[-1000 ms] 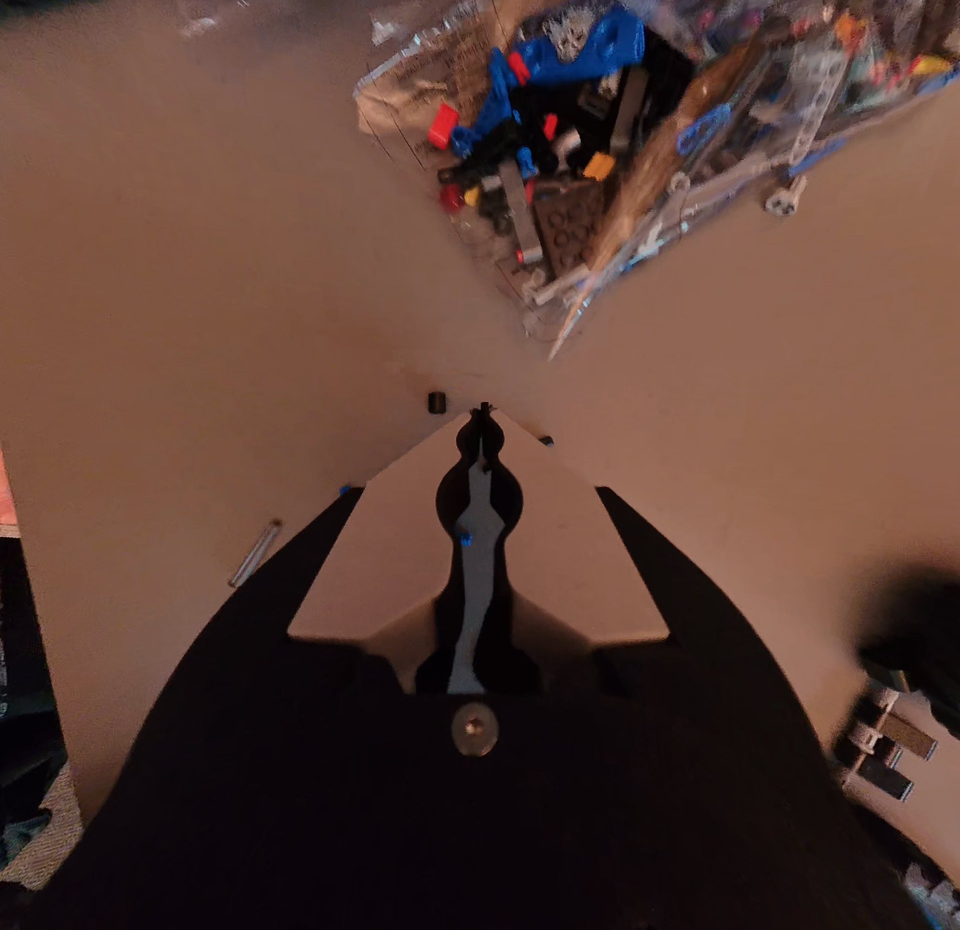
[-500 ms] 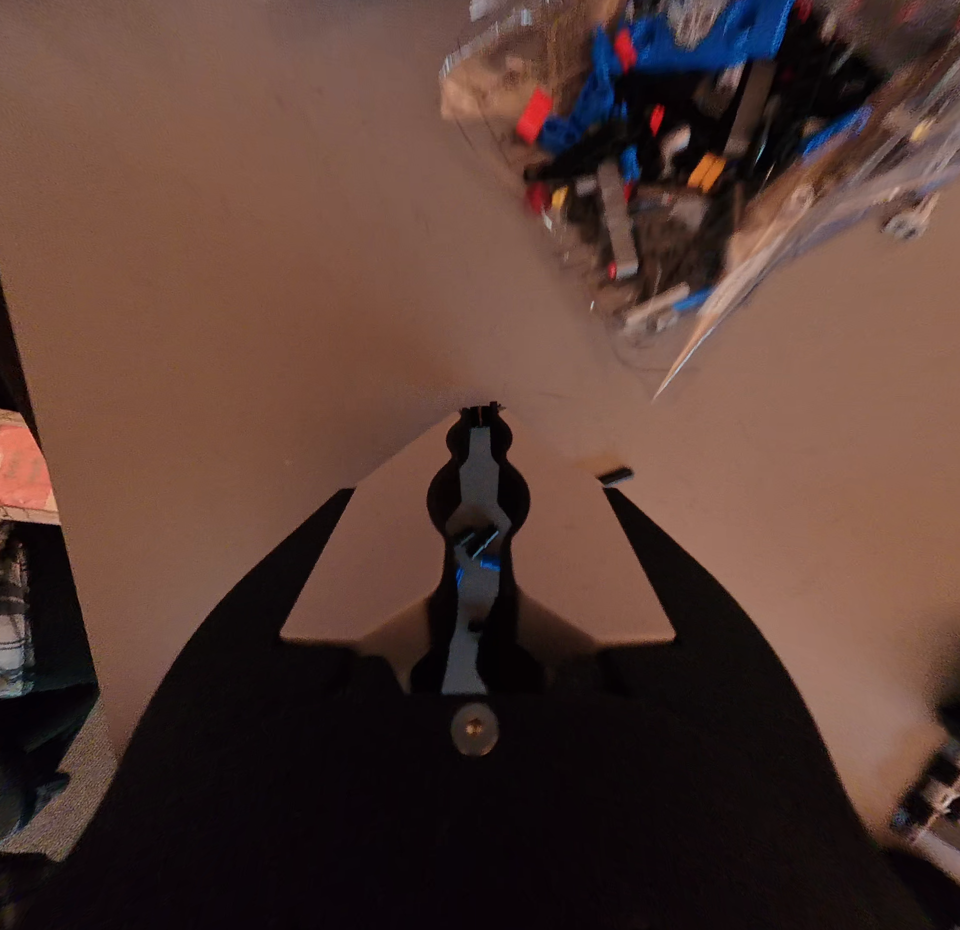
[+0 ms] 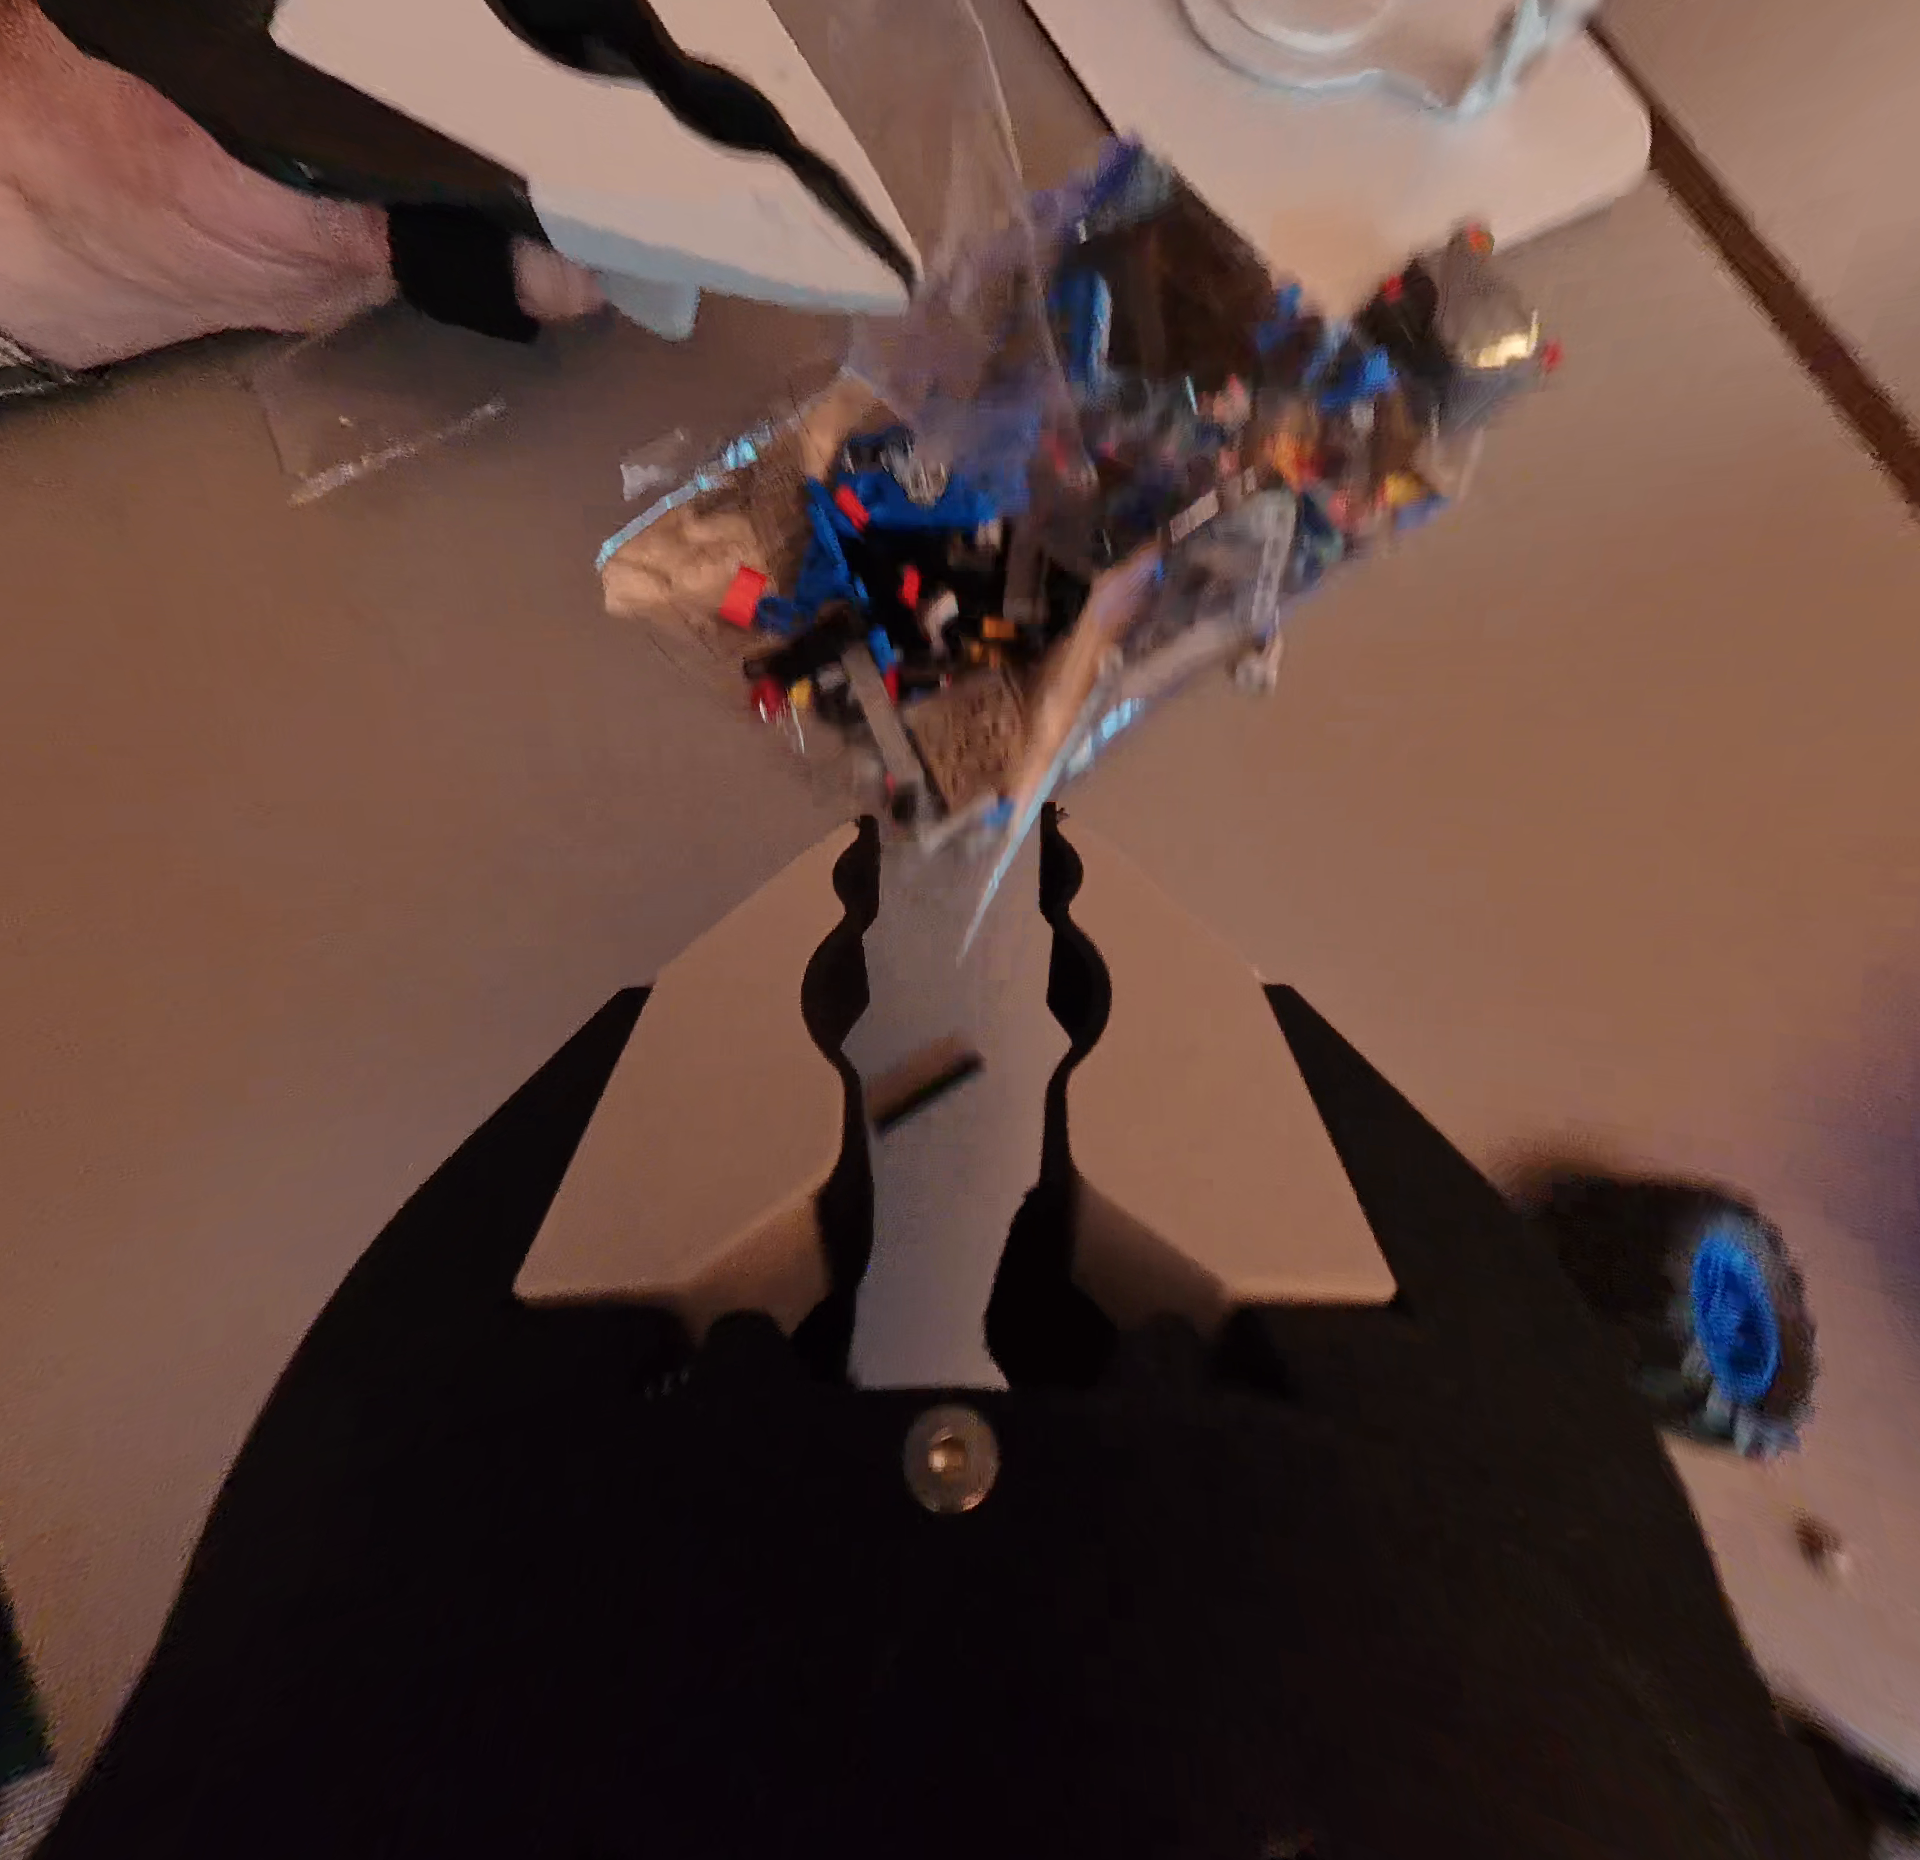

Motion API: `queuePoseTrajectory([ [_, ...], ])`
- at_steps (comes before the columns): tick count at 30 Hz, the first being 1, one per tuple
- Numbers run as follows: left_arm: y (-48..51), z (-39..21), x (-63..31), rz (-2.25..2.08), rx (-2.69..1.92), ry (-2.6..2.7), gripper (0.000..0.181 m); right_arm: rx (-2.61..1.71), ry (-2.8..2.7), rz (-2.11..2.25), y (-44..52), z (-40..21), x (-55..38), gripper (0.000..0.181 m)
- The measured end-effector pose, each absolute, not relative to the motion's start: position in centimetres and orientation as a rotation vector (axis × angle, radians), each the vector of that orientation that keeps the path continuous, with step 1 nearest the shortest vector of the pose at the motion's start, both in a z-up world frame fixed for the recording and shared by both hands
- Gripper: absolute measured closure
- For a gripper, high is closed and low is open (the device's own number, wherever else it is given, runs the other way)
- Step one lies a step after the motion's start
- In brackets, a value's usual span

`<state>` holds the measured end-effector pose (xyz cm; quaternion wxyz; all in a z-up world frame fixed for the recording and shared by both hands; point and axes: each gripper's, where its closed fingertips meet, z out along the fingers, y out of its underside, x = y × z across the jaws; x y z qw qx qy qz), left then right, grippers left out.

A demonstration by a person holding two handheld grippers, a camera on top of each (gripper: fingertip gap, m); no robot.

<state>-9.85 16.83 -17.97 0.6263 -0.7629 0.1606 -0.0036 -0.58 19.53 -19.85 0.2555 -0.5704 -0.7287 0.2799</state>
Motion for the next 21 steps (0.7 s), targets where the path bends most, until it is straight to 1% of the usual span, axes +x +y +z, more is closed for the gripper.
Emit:
queuePoseTrajectory([
  [4,16.8,-18.0,-9.8,-0.005,-1.75,0.369,0.181,-1.796,-1.966,0.702,20.8,-22.9,3.9,0.153],
  [8,16.8,-17.9,-9.9,0.001,-1.748,0.362,0.181,-1.934,-1.979,0.585,20.7,-26.0,5.5,0.156],
  [10,16.8,-17.9,-10.0,0.004,-1.748,0.362,0.181,-1.951,-1.956,0.624,20.3,-26.0,5.2,0.175],
  [11,16.8,-18.0,-10.0,0.004,-1.749,0.362,0.181,-1.947,-1.958,0.618,20.2,-26.1,5.2,0.181],
  [16,16.8,-18.0,-9.9,0.0,-1.749,0.364,0.181,-1.907,-1.96,0.678,19.7,-25.3,4.9,0.179],
  [18,16.8,-18.0,-9.9,-0.002,-1.751,0.364,0.181,-1.883,-1.95,0.668,19.9,-24.6,4.5,0.165],
  [21,16.8,-18.0,-9.9,-0.001,-1.75,0.365,0.181,-1.735,-2.007,0.58,20.8,-24.4,3.0,0.155],
])
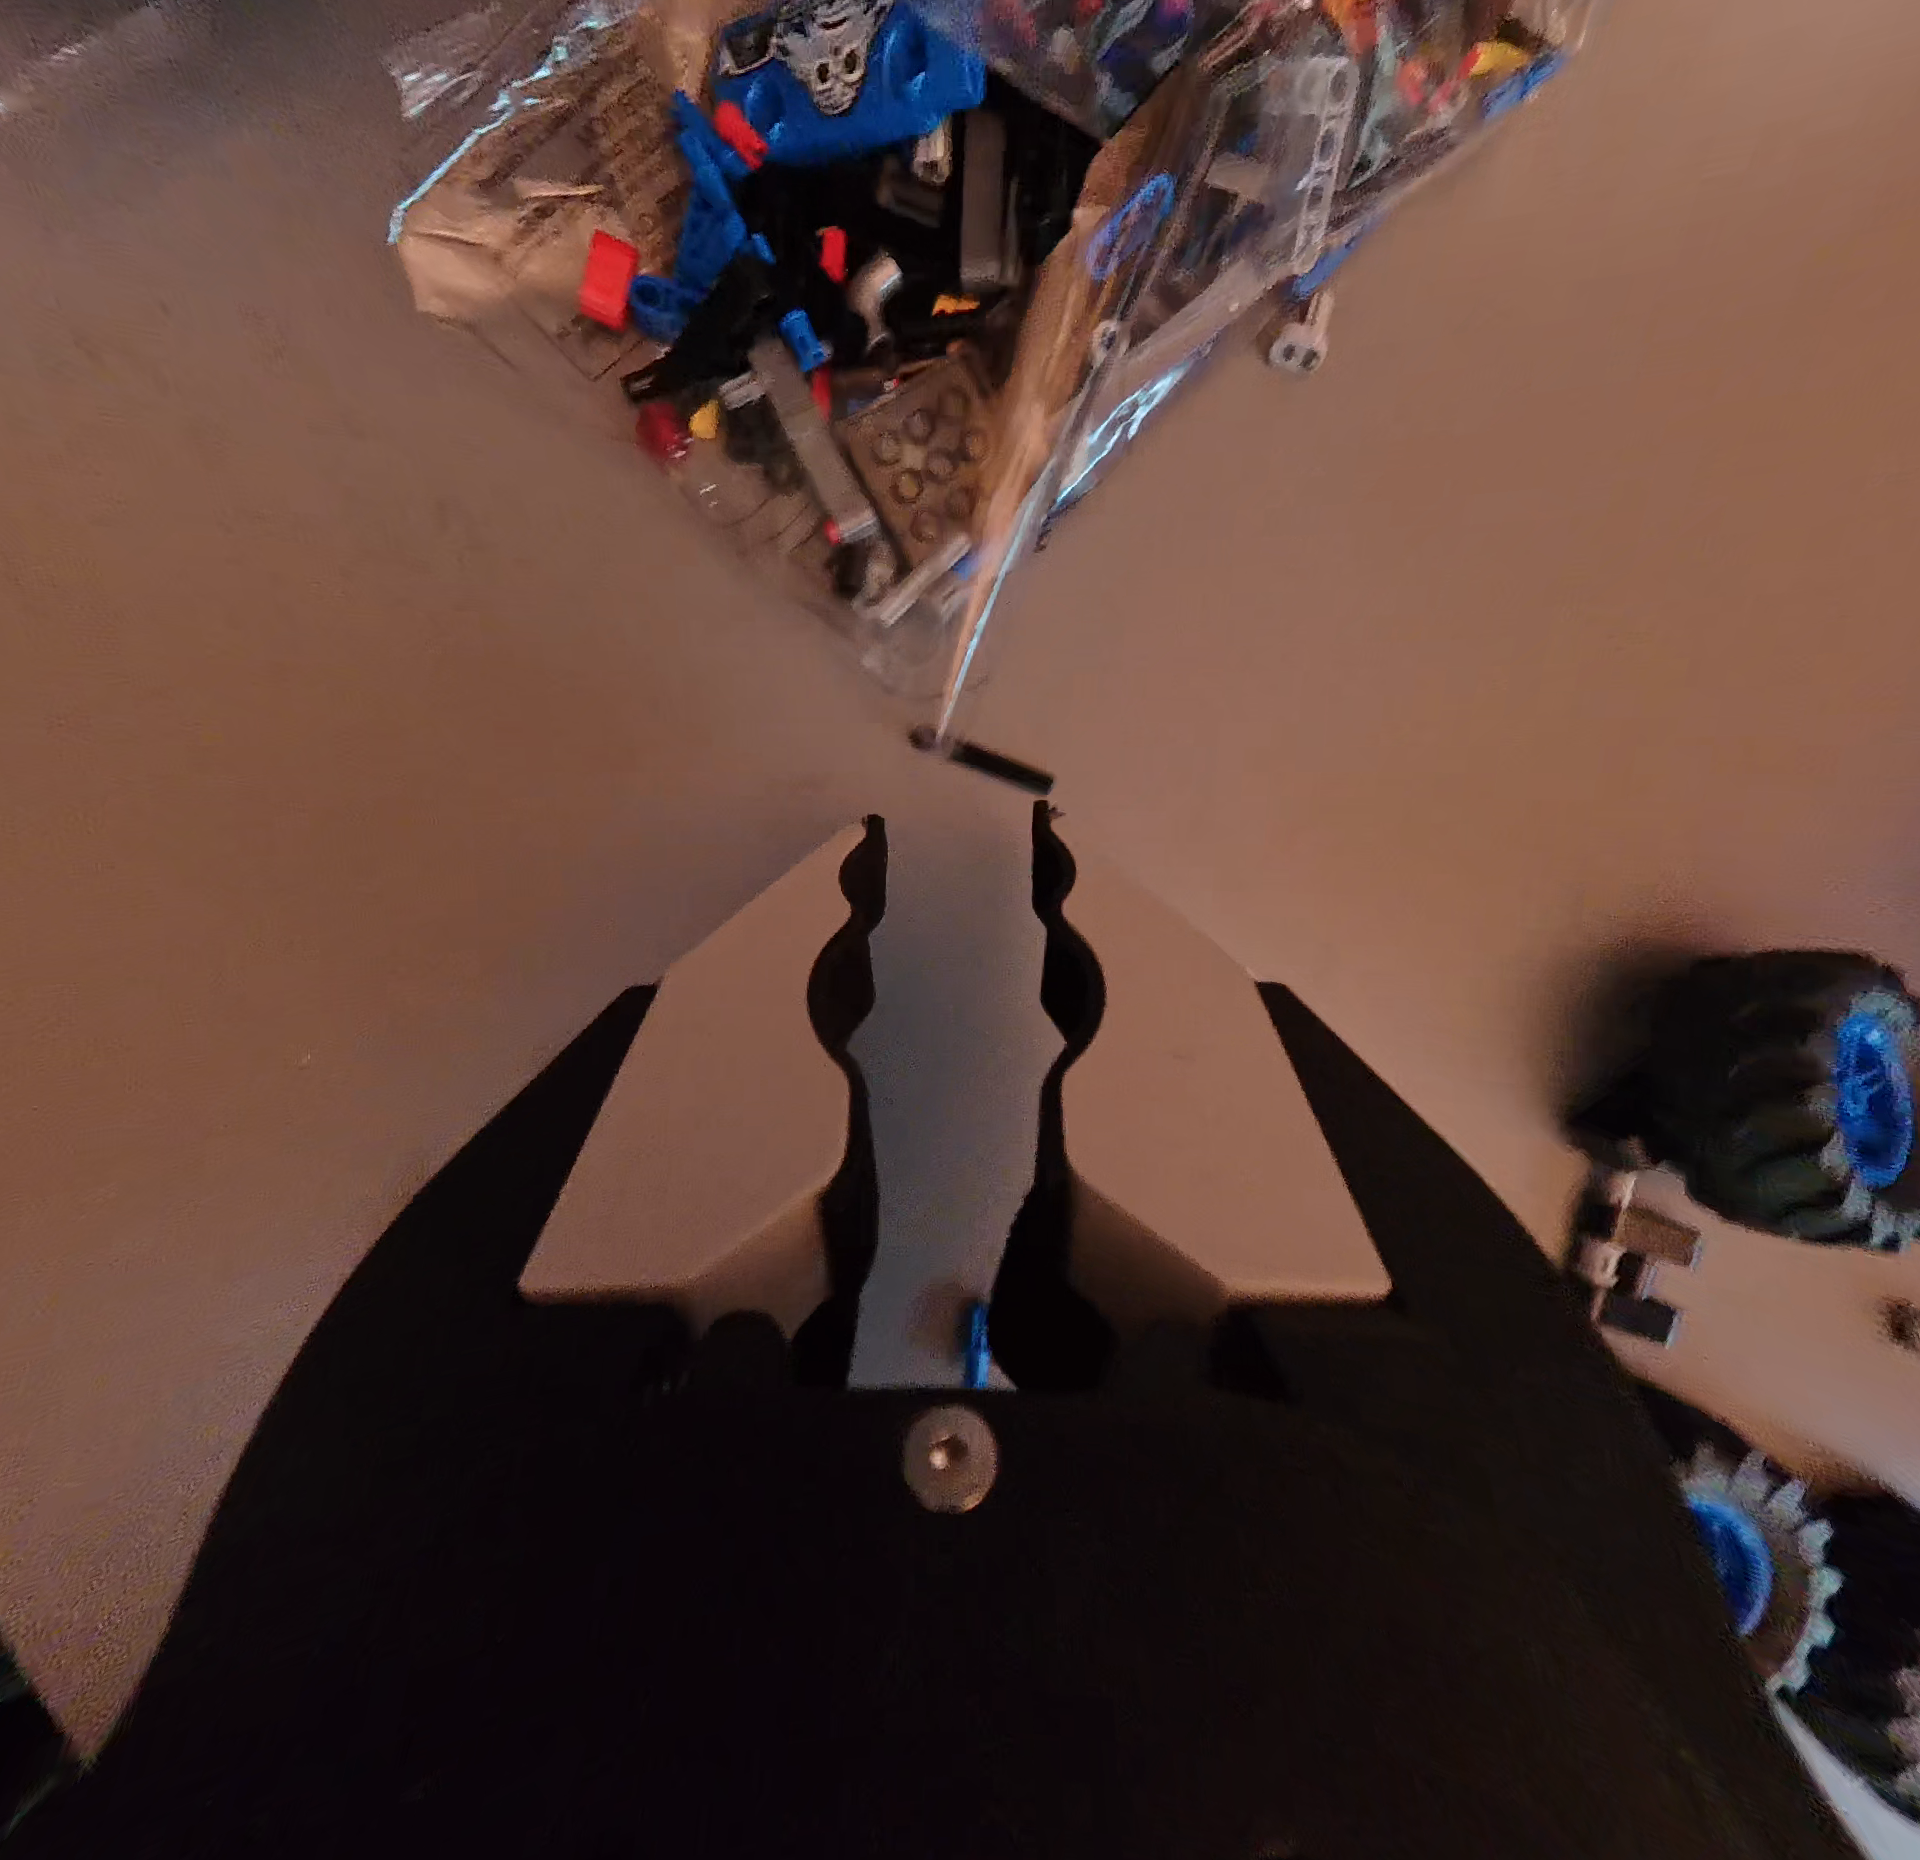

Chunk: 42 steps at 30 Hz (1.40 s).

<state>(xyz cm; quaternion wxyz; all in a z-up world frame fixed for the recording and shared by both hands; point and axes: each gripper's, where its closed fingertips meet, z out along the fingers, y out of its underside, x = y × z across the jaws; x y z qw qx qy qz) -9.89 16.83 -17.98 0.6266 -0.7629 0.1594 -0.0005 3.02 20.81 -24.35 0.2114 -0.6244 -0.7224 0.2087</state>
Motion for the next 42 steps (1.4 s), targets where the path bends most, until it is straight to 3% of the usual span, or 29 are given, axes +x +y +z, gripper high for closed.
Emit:
queuePoseTrajectory([
  [5,16.8,-17.9,-10.0,-0.004,-1.748,0.36,0.181,-1.7,-2.137,0.608,21.7,-25.9,1.7,0.159],
  [8,16.8,-18.0,-9.9,-0.006,-1.749,0.362,0.181,-1.684,-2.184,0.669,21.4,-26.0,1.7,0.181],
  [14,16.8,-17.9,-9.9,-0.007,-1.748,0.36,0.181,-1.673,-2.194,0.725,20.0,-25.5,2.7,0.181],
  [23,16.8,-17.9,-9.9,-0.003,-1.747,0.358,0.181,-1.437,-2.31,0.665,16.8,-25.6,1.1,0.153],
  [29,16.9,-17.9,-9.9,-0.006,-1.748,0.359,0.181,-1.411,-2.424,0.694,16.7,-26.1,1.0,0.18],
  [34,16.9,-17.9,-10.0,-0.006,-1.745,0.357,0.181,-1.418,-2.426,0.714,16.0,-25.8,1.8,0.181],
  [38,16.9,-17.9,-10.0,-0.006,-1.743,0.357,0.181,-1.274,-2.303,0.888,13.7,-21.4,0.0,0.181],
  [42,16.9,-17.8,-10.0,-0.002,-1.741,0.354,0.181,-1.288,-2.151,0.734,16.2,-19.5,-4.1,0.178],
])
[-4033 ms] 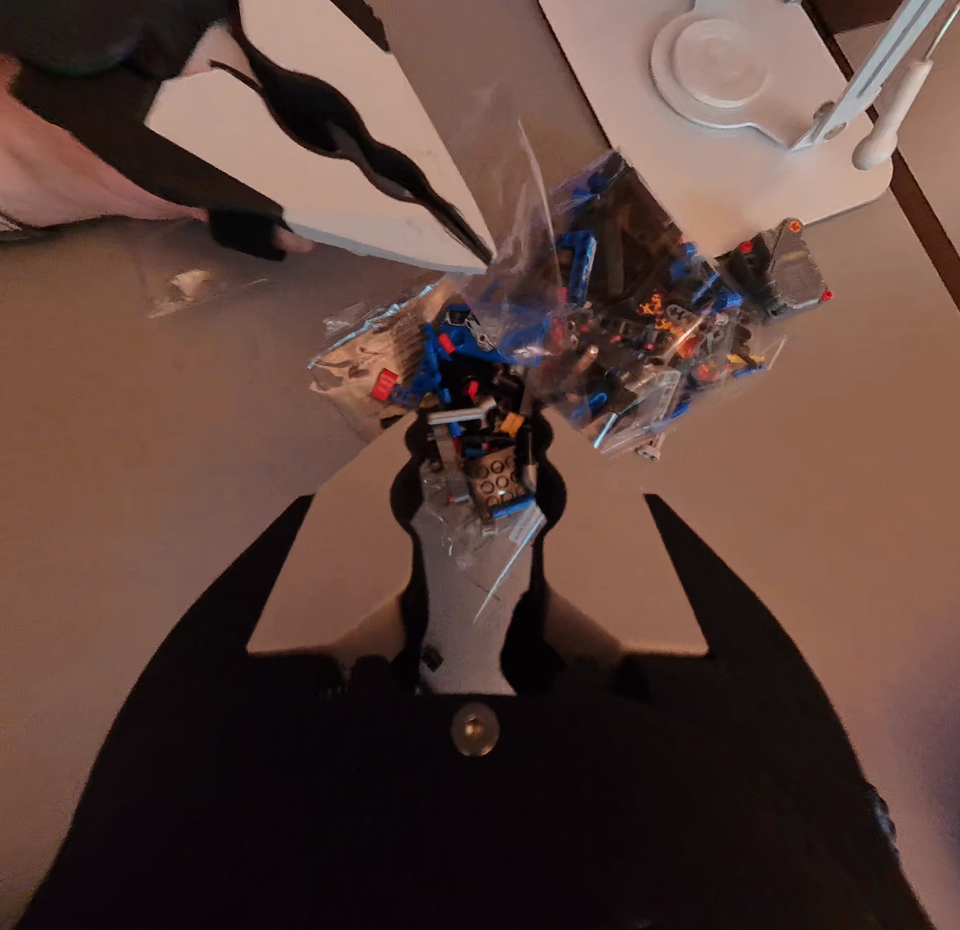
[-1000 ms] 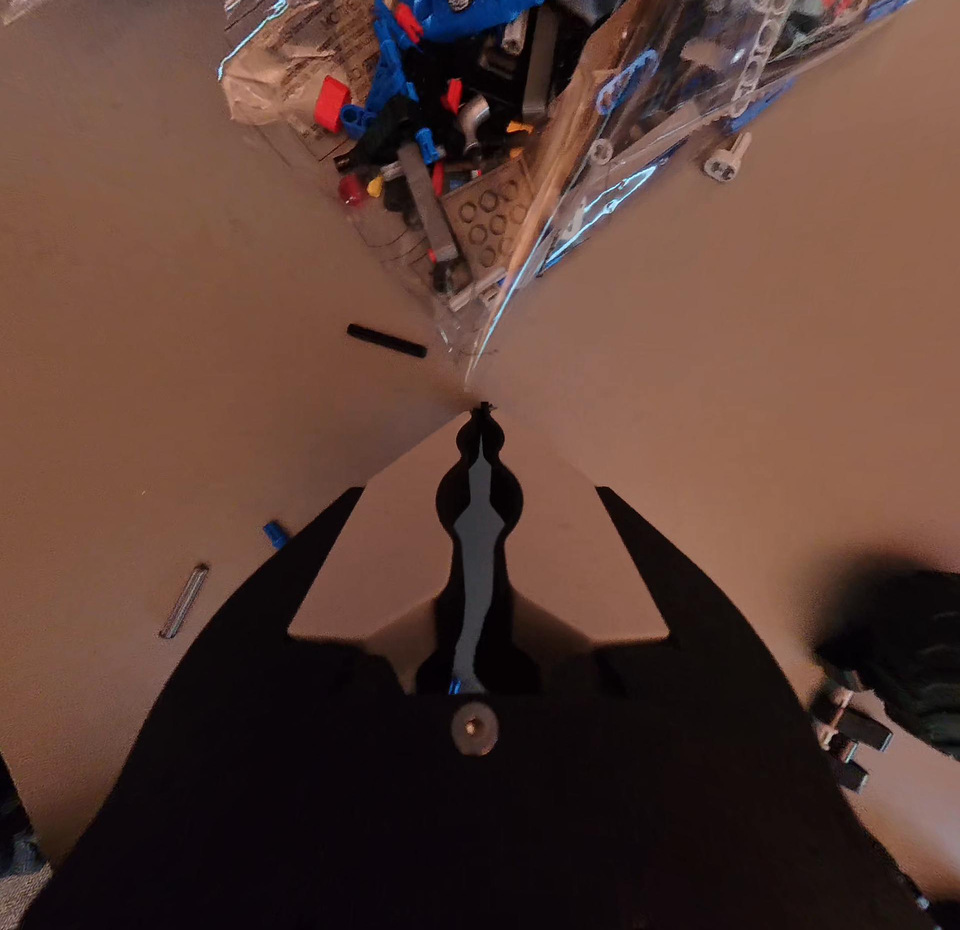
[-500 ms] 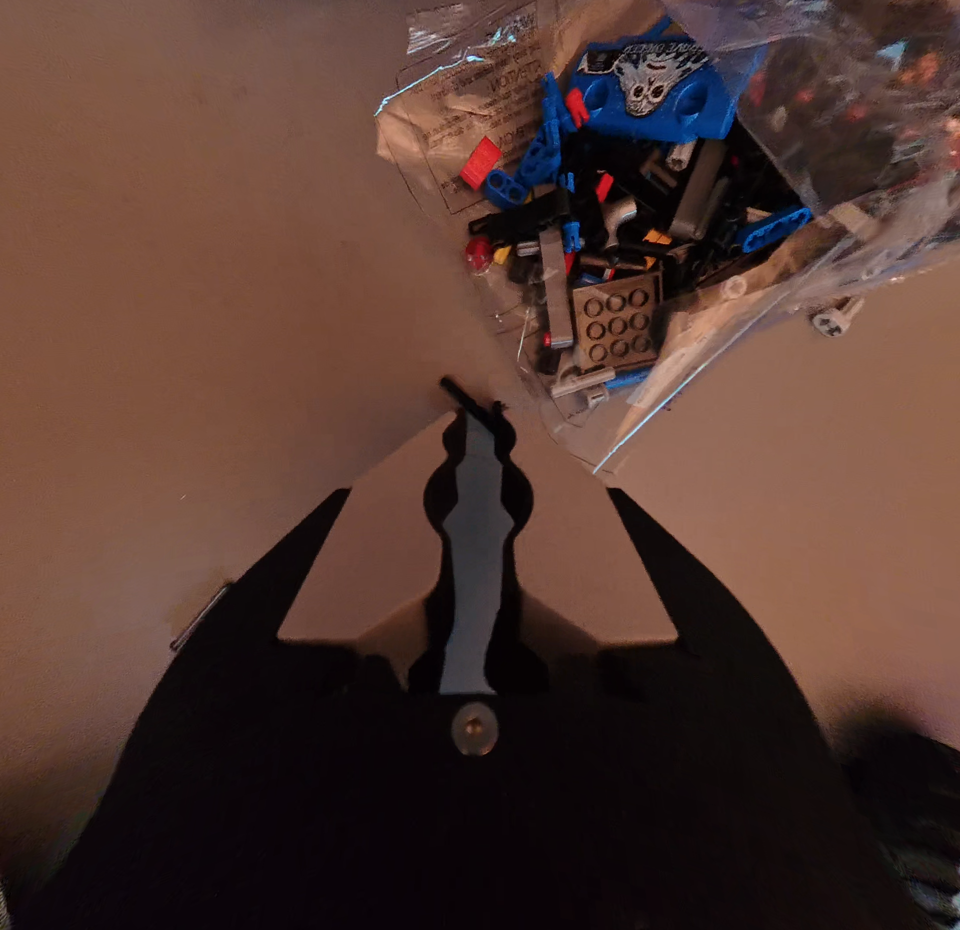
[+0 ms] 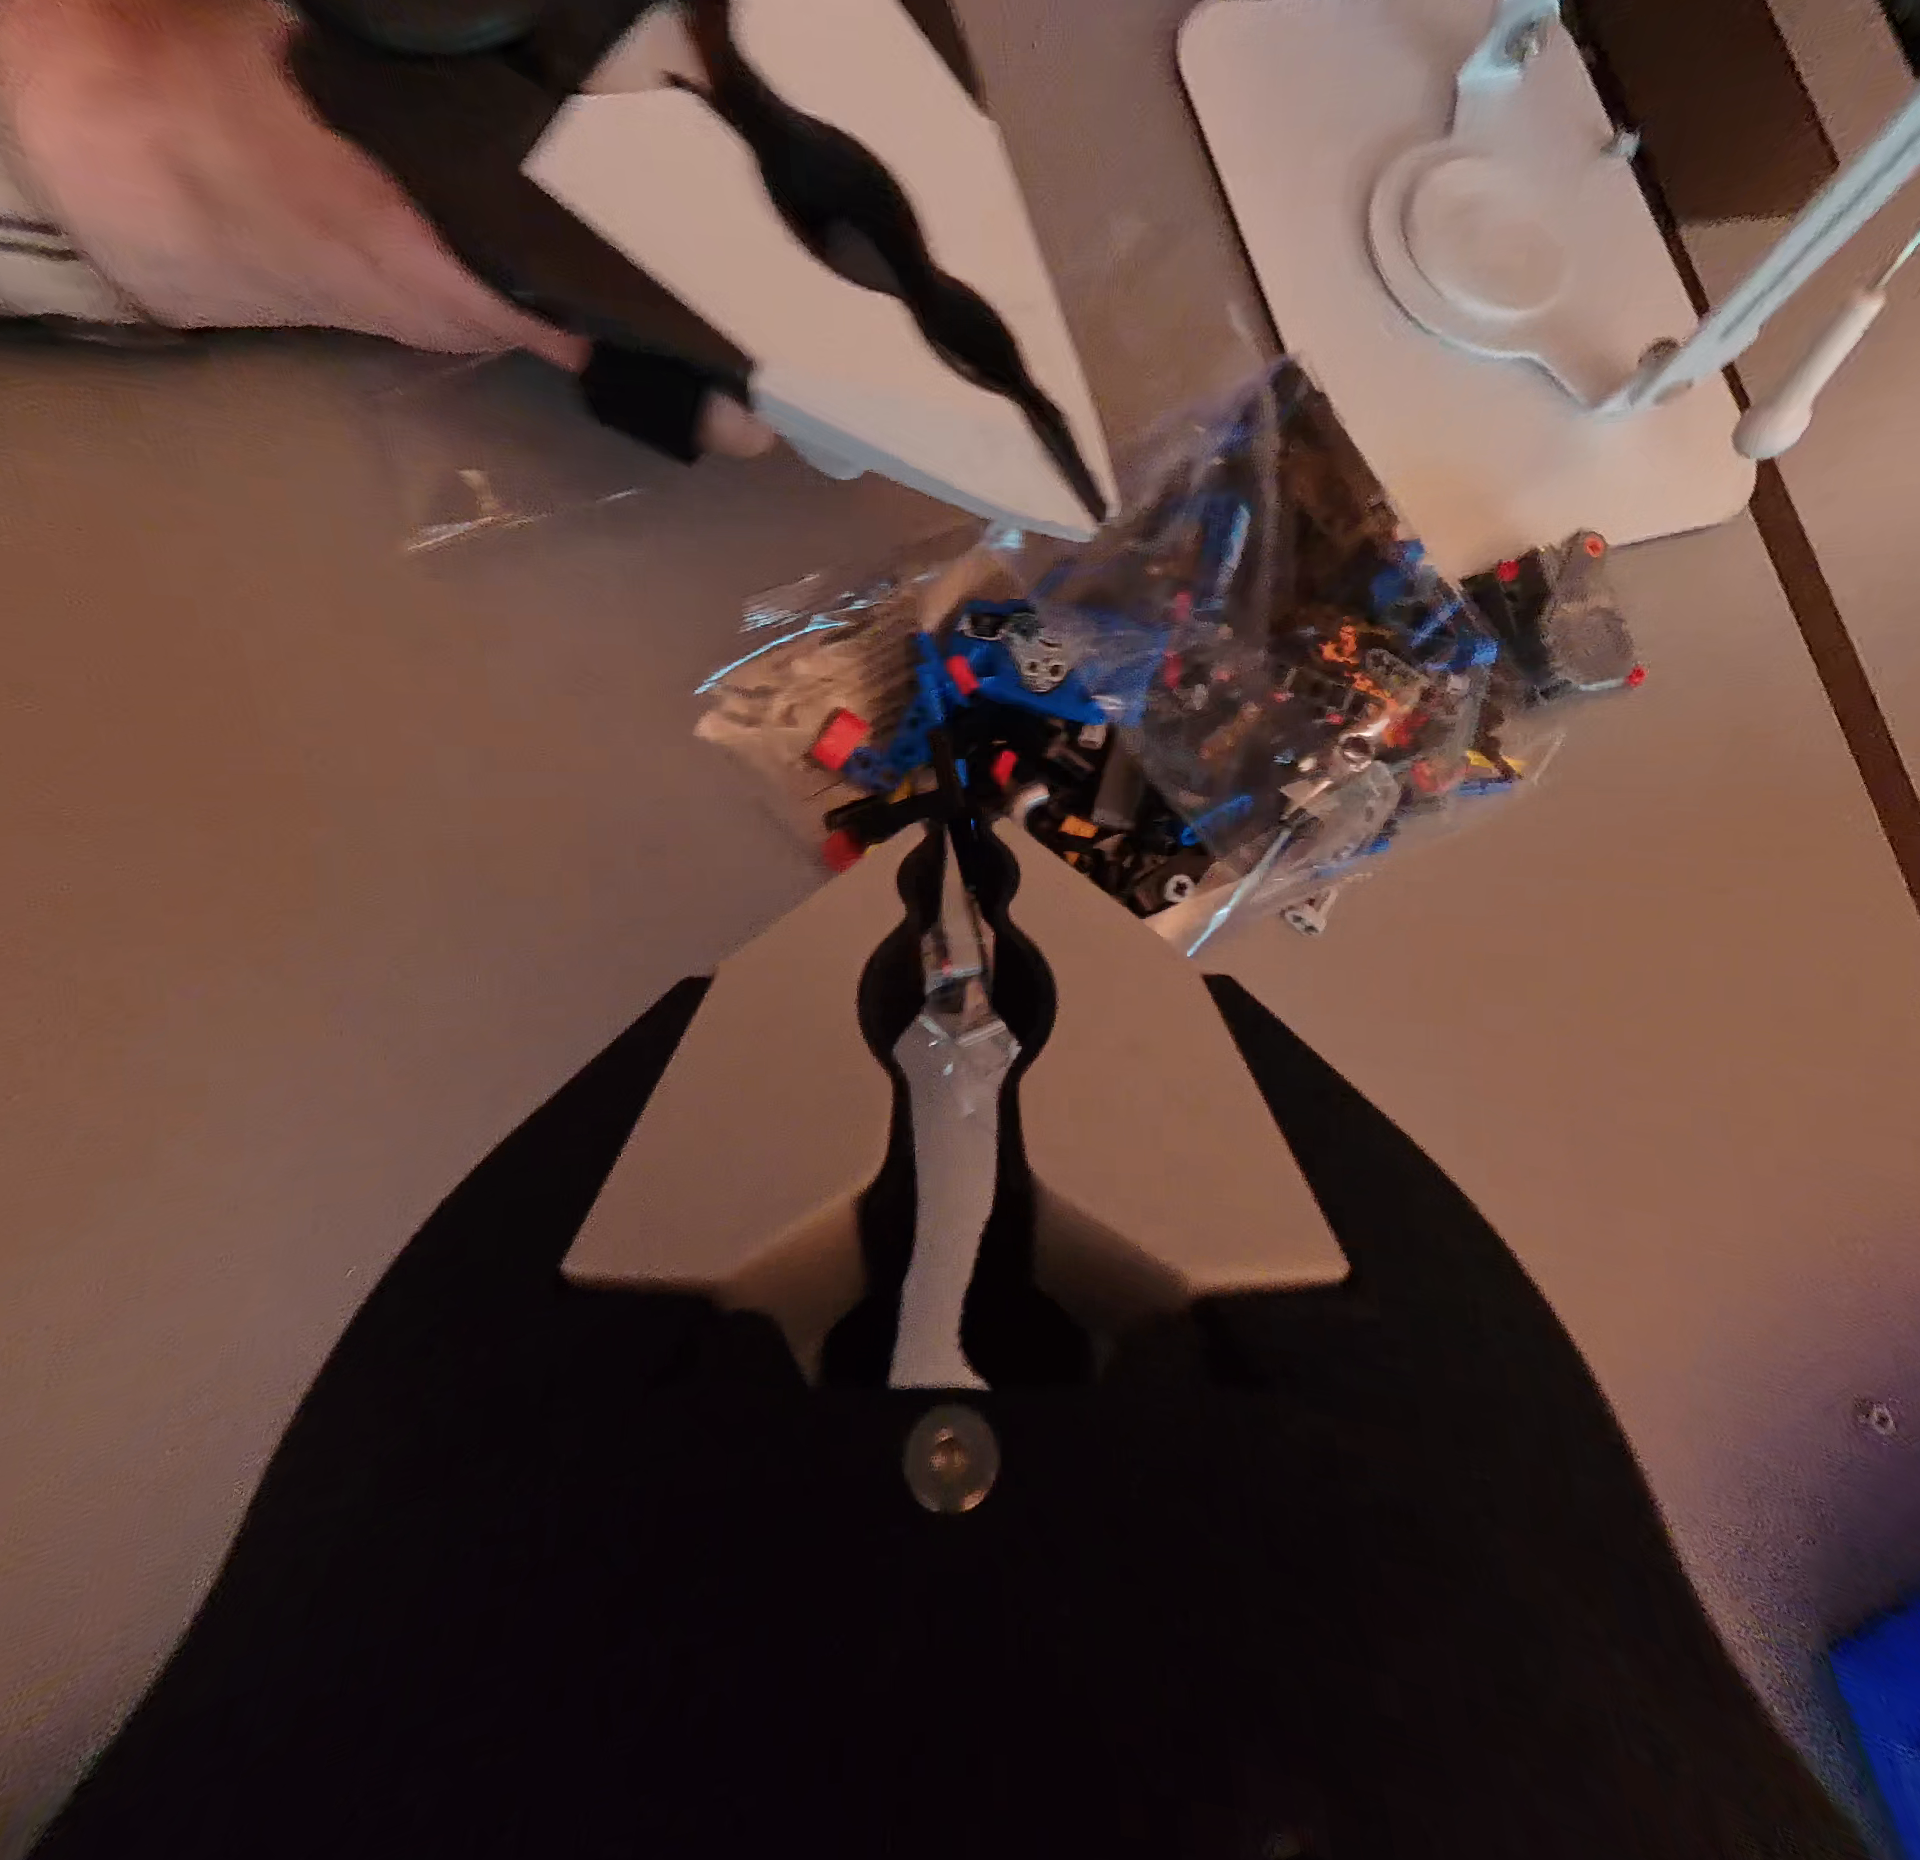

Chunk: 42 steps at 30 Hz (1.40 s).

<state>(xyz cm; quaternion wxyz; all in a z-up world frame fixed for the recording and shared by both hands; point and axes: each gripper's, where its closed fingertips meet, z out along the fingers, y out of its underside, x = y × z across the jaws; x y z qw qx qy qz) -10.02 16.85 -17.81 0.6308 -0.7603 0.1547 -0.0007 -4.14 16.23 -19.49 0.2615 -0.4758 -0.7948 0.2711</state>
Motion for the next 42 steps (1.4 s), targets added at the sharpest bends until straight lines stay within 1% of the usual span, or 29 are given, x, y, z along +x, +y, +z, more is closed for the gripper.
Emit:
queuePoseTrajectory([
  [1,16.8,-17.8,-10.1,-0.001,-1.741,0.353,0.181,-1.333,-2.139,0.688,17.0,-19.8,-4.9,0.163],
  [2,16.8,-17.8,-10.1,-0.001,-1.74,0.351,0.181,-1.377,-2.123,0.631,17.8,-20.0,-5.3,0.156],
  [5,16.8,-17.8,-10.2,-0.004,-1.739,0.348,0.181,-1.381,-2.068,0.658,18.2,-18.7,-5.2,0.157],
  [8,16.8,-17.8,-10.1,-0.007,-1.74,0.354,0.181,-1.422,-2.066,0.636,18.8,-18.2,-2.1,0.158],
  [12,16.9,-17.8,-9.9,-0.006,-1.743,0.362,0.181,-1.572,-2.193,0.586,18.6,-21.0,4.4,0.161],
  [15,16.8,-17.8,-10.0,-0.003,-1.741,0.358,0.181,-1.611,-2.264,0.49,18.8,-23.7,7.5,0.162],
  [20,16.8,-17.8,-10.0,0.004,-1.742,0.358,0.181,-1.546,-2.339,0.583,18.0,-25.3,9.1,0.157],
  [26,16.8,-17.9,-10.1,0.003,-1.743,0.361,0.181,-1.508,-2.42,0.605,18.3,-26.2,9.4,0.167],
  [29,16.8,-17.9,-10.1,0.002,-1.745,0.363,0.181,-1.509,-2.426,0.618,18.4,-26.2,9.3,0.18],
  [32,16.8,-17.9,-10.1,0.002,-1.744,0.363,0.181,-1.503,-2.424,0.619,18.4,-26.1,9.2,0.18],
  [35,16.8,-17.9,-10.1,0.003,-1.743,0.362,0.181,-1.426,-2.381,0.695,17.1,-24.2,7.6,0.179],
  [39,16.8,-17.9,-10.2,0.006,-1.743,0.364,0.181,-1.239,-2.219,0.779,15.7,-19.9,1.6,0.18],
  [42,16.7,-17.9,-10.3,0.012,-1.742,0.359,0.181,-1.224,-2.171,0.752,16.1,-19.5,-3.1,0.179],
])
